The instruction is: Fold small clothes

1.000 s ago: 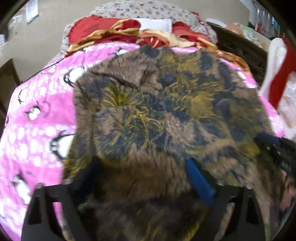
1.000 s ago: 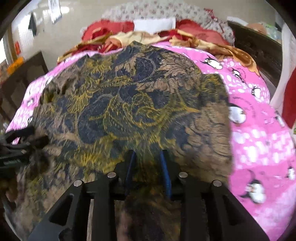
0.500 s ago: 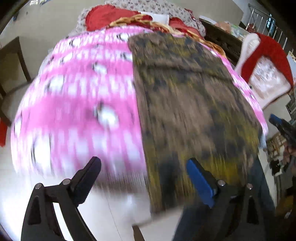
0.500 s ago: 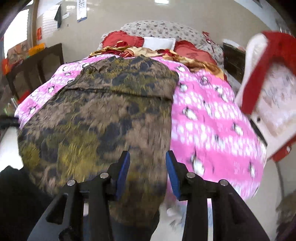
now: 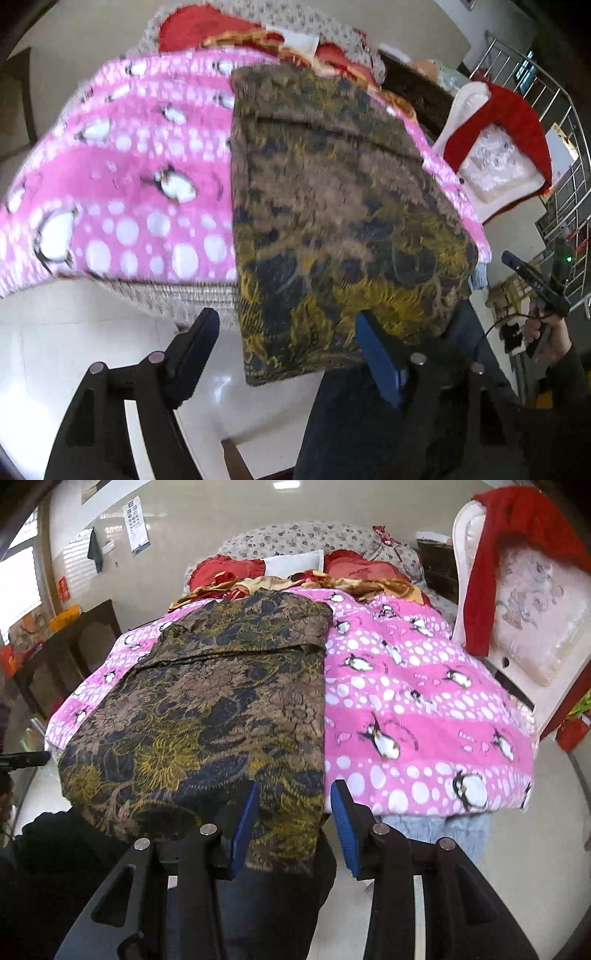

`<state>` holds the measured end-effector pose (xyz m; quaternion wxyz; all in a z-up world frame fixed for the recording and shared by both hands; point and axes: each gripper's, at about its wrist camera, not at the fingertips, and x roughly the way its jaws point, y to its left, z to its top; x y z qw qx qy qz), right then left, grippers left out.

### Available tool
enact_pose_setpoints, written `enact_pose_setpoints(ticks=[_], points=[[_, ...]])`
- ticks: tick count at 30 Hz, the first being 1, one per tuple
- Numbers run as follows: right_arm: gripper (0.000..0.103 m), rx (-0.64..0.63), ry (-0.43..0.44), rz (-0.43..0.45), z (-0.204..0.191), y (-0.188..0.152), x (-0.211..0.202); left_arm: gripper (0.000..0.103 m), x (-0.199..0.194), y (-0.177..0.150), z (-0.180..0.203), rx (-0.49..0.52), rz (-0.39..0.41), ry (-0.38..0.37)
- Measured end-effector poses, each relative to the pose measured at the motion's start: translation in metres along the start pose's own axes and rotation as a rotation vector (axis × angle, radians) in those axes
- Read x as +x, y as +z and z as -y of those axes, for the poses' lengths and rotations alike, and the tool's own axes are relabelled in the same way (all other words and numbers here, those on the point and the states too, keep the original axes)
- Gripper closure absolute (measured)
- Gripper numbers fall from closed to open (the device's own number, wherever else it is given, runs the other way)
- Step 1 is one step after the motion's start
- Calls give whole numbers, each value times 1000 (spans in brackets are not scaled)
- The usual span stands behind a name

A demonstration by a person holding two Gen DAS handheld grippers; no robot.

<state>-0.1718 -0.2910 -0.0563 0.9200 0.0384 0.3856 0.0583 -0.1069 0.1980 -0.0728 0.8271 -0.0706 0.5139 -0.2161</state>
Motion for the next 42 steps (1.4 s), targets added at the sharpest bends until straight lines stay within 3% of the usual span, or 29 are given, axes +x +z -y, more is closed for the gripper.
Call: enact_pose_setpoints(ticks=[4, 6, 9, 12, 13, 16, 23, 26, 32, 36, 40, 41, 42], points=[[59, 26, 4, -34, 4, -9, 5, 24, 25, -17, -25, -78, -85, 3], [59, 42, 22, -45, 7, -14, 8, 24, 32, -21, -36, -130, -72, -29], [59, 65, 23, -67, 9, -20, 16, 24, 46, -17, -49, -204, -69, -204], [59, 78, 30, -55, 11, -24, 14, 24, 58, -11, -53, -204, -87, -283], [59, 82, 32, -54, 13, -25, 13, 29, 57, -10, -55, -210, -84, -297], [59, 115, 45, -52, 19, -33, 10, 60, 50, -5, -53, -211, -75, -346], [55, 219, 134, -72, 40, -49, 18, 99, 33, -10, -33, -163, -111, -286], [53, 254, 193, -88, 49, -51, 33, 99, 14, -9, -20, -109, -85, -234], [52, 213, 343, -141, 58, -45, 83, 99, 2, 3, -5, -16, -53, -200], [52, 173, 429, -193, 63, -45, 113, 99, 13, 8, -6, -23, -66, -181], [53, 181, 550, -182, 67, -41, 122, 99, 18, 11, -9, -48, -66, -184], [59, 175, 577, -182, 65, -41, 122, 99, 19, 11, -9, -52, -65, -181], [73, 155, 605, -185, 61, -40, 122, 99, 20, 11, -11, -61, -66, -179]])
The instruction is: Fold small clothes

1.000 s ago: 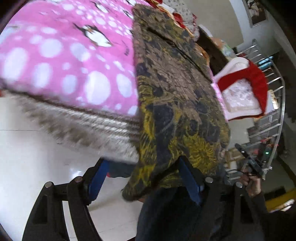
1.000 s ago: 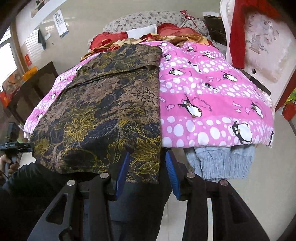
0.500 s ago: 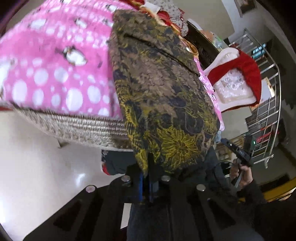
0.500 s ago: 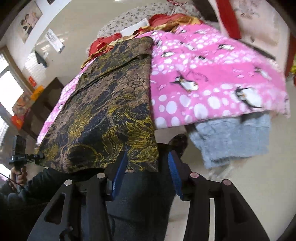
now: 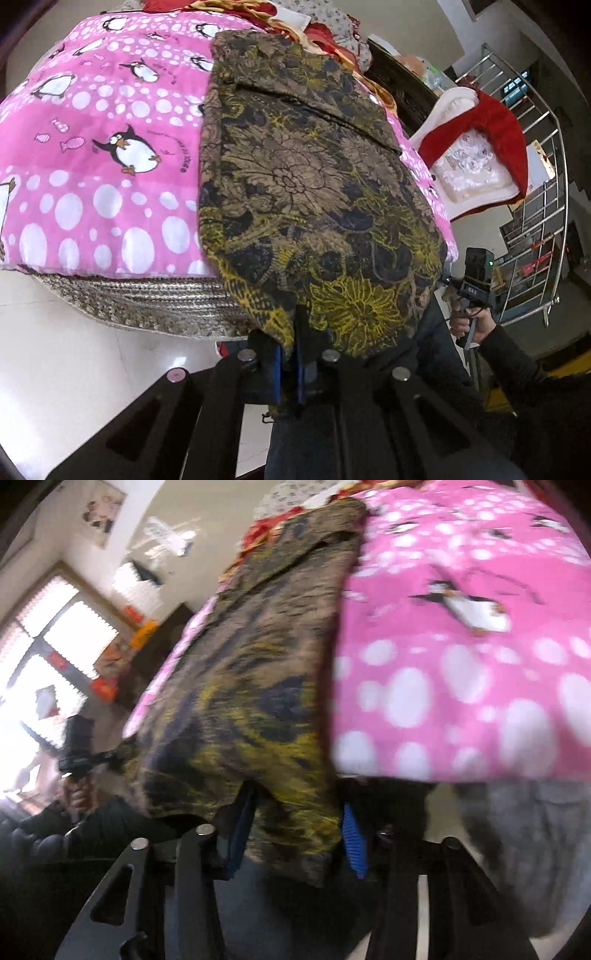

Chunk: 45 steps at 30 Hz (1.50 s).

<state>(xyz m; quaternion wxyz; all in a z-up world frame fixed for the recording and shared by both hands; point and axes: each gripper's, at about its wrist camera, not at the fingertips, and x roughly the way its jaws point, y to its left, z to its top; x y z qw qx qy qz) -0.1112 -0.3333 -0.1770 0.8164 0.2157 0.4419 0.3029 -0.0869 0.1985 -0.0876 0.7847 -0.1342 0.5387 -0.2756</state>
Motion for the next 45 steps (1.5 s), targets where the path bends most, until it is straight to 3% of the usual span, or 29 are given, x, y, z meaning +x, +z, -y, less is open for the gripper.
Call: enact_pose_setpoints(ticks=[2, 7, 14, 18, 22, 27, 30, 34, 45], points=[[91, -7, 38, -23, -6, -1, -2, 99, -4, -1, -2, -14, 14, 1], [93, -80, 24, 13, -40, -9, -45, 100, -21, -7, 2, -19, 46, -34], [95, -144, 1, 241, -86, 11, -128, 100, -58, 3, 11, -39, 165, -125], [96, -197, -16, 317, -101, 35, -146, 100, -76, 25, 18, -29, 259, -125], [96, -191, -60, 392, -98, 62, -146, 100, -80, 51, 5, -105, 348, -134], [96, -178, -225, 427, -92, 105, -122, 100, -53, 89, -4, -194, 407, -43], [96, -180, -355, 403, -85, 125, -96, 100, -29, 109, -11, -199, 411, 38], [96, -184, -493, 357, -69, 154, -54, 100, -1, 143, -24, -207, 411, 82], [96, -172, -646, 366, -36, 253, 0, 100, 34, 288, -30, -126, 454, 171]])
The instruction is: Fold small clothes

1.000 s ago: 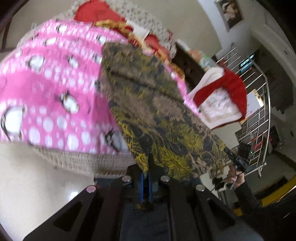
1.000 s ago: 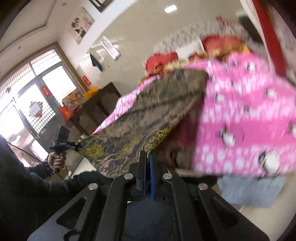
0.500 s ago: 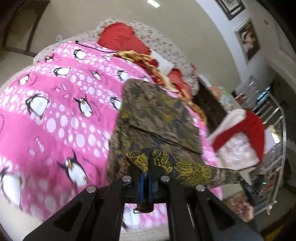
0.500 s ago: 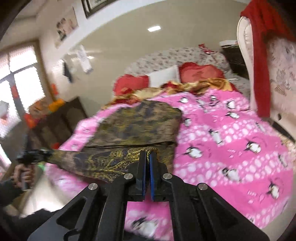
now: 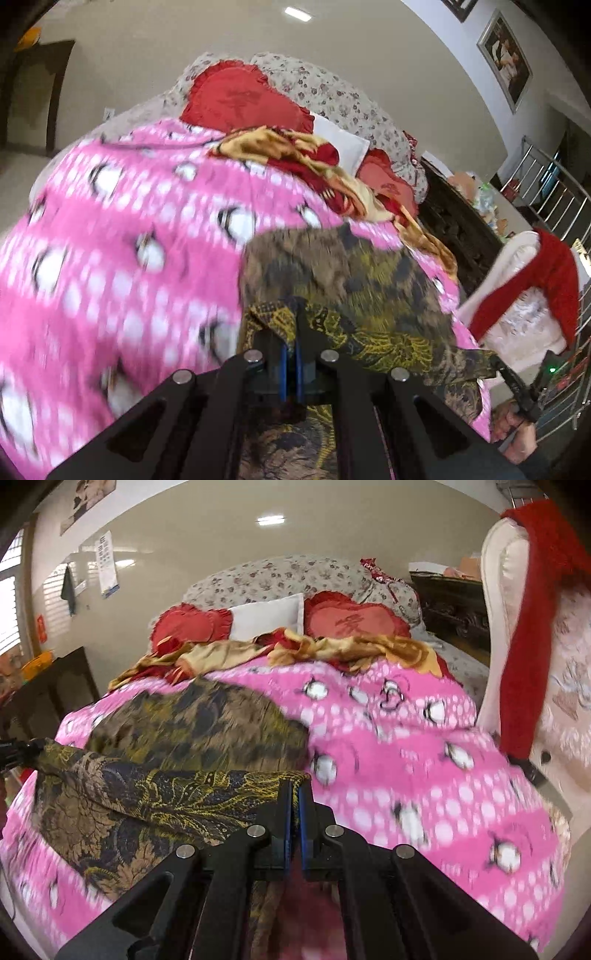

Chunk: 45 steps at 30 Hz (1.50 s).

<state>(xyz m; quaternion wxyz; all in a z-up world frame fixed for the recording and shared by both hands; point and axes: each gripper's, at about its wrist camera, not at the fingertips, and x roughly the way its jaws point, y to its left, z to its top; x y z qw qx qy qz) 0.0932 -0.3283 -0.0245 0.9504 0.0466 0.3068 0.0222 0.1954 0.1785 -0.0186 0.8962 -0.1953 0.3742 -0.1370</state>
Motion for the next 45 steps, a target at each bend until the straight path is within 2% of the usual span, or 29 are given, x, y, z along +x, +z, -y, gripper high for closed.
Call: enact_pose_setpoints(ticks=[8, 14, 18, 21, 22, 24, 25, 26, 28, 29, 30, 32, 33, 36, 39, 41, 44, 45], points=[[96, -38, -31, -4, -9, 70, 63, 100, 56, 56, 0, 37, 2, 82], [96, -40, -48, -56, -11, 90, 109, 100, 91, 66, -5, 45, -14, 132], [95, 14, 22, -128, -4, 90, 138, 98, 113, 64, -13, 54, -81, 169], [91, 104, 84, -184, 7, 91, 144, 91, 117, 64, -16, 64, -125, 176], [90, 142, 106, -167, 14, 94, 138, 86, 114, 66, -17, 72, -125, 173], [85, 211, 157, -121, 26, 97, 123, 62, 102, 70, -20, 83, -101, 198], [84, 241, 166, -101, 32, 99, 114, 44, 96, 72, -21, 87, -84, 214], [82, 263, 160, -84, 39, 100, 104, 41, 86, 74, -23, 91, -56, 230], [82, 255, 128, -58, 42, 101, 85, 43, 70, 74, -23, 108, -19, 262], [82, 231, 108, -60, 37, 100, 79, 52, 62, 71, -17, 123, -4, 260], [82, 191, 93, -72, 27, 98, 74, 56, 58, 66, -10, 137, -5, 239], [82, 109, 115, -95, -5, 86, 71, 69, 60, 47, 16, 187, -34, 192], [82, 70, 109, -115, -20, 81, 73, 69, 63, 36, 29, 210, -42, 185], [82, -64, 14, -190, -74, 59, 92, 69, 92, 1, 59, 258, -116, 219], [82, -89, -50, -312, -91, 41, 129, 67, 133, -23, 72, 308, -216, 349], [82, -35, -54, -372, -84, 34, 153, 63, 143, -20, 73, 307, -218, 372], [82, 101, 12, -330, -62, 53, 162, 63, 147, 11, 64, 210, -220, 341], [82, 106, 14, -314, -57, 62, 164, 63, 147, 24, 59, 186, -206, 344]])
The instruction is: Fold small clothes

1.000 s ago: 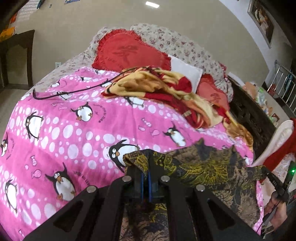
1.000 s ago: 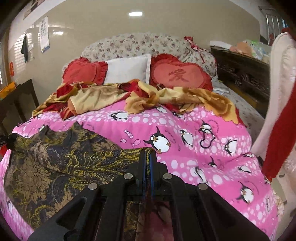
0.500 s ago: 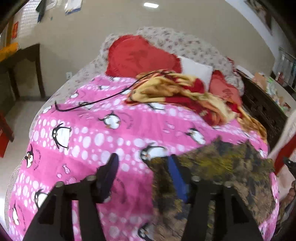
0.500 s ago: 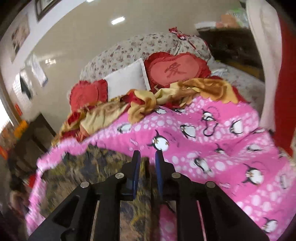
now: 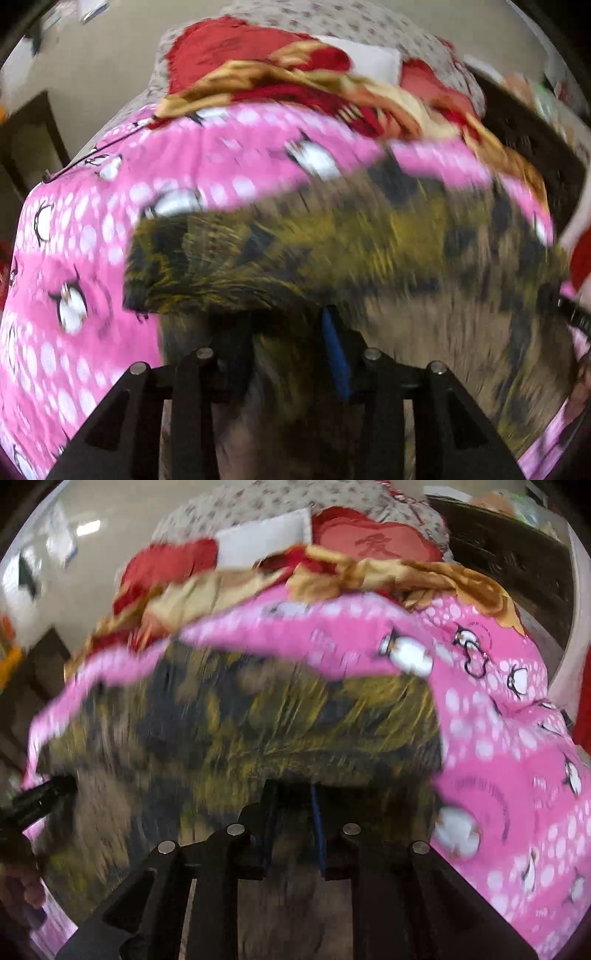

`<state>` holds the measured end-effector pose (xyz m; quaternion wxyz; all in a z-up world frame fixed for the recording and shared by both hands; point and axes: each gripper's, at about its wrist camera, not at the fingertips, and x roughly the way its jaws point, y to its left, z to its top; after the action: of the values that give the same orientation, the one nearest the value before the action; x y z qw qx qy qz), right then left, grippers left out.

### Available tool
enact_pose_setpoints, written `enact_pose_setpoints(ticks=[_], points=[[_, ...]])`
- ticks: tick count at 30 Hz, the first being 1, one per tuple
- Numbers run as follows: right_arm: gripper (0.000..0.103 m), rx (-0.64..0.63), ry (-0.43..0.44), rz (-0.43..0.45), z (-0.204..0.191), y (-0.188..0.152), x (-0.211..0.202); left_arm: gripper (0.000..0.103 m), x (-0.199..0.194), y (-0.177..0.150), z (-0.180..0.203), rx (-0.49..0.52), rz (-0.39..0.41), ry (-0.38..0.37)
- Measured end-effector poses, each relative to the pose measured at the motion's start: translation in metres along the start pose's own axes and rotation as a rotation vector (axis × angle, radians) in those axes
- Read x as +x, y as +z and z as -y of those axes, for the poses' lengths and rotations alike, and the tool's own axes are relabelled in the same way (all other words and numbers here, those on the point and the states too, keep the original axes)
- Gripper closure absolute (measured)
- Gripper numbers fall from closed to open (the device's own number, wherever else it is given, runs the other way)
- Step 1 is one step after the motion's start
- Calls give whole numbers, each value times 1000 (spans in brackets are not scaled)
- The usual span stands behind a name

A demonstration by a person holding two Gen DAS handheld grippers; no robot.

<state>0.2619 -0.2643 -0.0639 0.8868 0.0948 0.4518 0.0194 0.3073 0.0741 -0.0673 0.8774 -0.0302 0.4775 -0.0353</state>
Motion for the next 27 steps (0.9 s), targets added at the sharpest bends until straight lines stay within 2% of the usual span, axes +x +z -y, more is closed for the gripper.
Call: enact_pose_setpoints(ticks=[5, 7, 9, 12, 15, 17, 18, 19, 21, 22, 25, 27], points=[[82, -88, 25, 248, 4, 58, -34, 60, -23, 74, -33, -81, 157, 78], [80, -62, 25, 284, 7, 65, -47, 51, -36, 86, -47, -123, 200, 57], [80, -57, 47, 304, 7, 58, -56, 47, -44, 82, -53, -140, 224, 27], [80, -62, 58, 305, -4, 43, -55, 47, -41, 57, -39, -117, 223, -4], [80, -51, 45, 270, -19, 35, -34, 47, -24, 38, -11, -57, 225, -47], [80, -52, 34, 260, -26, 36, -18, 47, -7, 34, 1, -31, 221, -37], [80, -74, -5, 242, -28, 36, -5, 47, 4, 32, 3, -33, 205, -10], [80, -85, -50, 220, -27, 35, 8, 43, 15, 28, 1, -43, 196, 4], [77, -84, -83, 192, -16, 26, 28, 34, 20, 15, -6, -41, 260, -14], [77, -74, -67, 208, -8, 20, 33, 29, 24, 8, -9, -46, 242, -12], [76, 17, 6, 209, 15, 21, 39, 28, 28, 9, -20, -88, 238, -58], [76, -2, -13, 208, 11, 23, 39, 26, 31, 10, -15, -73, 237, -30]])
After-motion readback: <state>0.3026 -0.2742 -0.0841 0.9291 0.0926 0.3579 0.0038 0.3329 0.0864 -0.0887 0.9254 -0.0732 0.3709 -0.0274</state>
